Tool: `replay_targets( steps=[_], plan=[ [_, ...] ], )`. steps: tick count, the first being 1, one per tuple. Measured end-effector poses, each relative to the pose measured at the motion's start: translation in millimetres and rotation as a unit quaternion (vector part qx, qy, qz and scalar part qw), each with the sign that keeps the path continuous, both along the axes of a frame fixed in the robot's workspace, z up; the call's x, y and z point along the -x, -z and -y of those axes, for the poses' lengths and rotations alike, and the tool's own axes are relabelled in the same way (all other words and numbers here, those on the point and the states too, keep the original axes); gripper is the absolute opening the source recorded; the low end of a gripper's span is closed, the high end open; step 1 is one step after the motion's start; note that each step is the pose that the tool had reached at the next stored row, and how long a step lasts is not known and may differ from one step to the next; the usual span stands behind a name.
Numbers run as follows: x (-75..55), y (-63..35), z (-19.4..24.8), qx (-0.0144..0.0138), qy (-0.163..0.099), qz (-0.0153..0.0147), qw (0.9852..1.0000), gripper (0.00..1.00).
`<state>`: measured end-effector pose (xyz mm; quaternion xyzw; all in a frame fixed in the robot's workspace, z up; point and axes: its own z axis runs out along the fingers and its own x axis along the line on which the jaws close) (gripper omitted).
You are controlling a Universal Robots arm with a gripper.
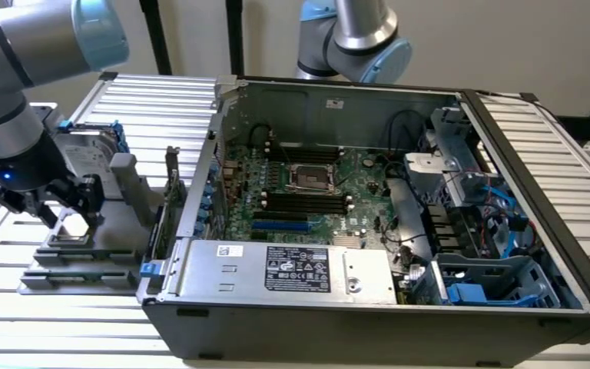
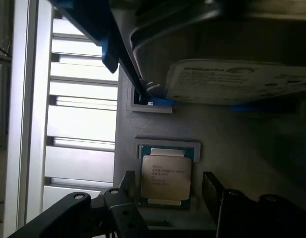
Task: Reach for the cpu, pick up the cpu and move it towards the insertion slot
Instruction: 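Pick up the cpu and move it towards the insertion slot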
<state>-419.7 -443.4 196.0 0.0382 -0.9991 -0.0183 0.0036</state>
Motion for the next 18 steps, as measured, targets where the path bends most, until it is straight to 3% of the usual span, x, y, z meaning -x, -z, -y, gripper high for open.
replay_targets(
  steps=[4, 12, 18],
  plan=[
    [0.1, 5.4, -1.0, 0.0032, 0.000, 0.0001, 1.0000, 0.65],
    [0.1, 6.4, -2.2, 0.0122, 0.001, 0.0000, 0.9999, 0.65],
    [0.3, 7.5, -4.4, 0.0134, 0.003, -0.0001, 0.9999, 0.65]
  ],
)
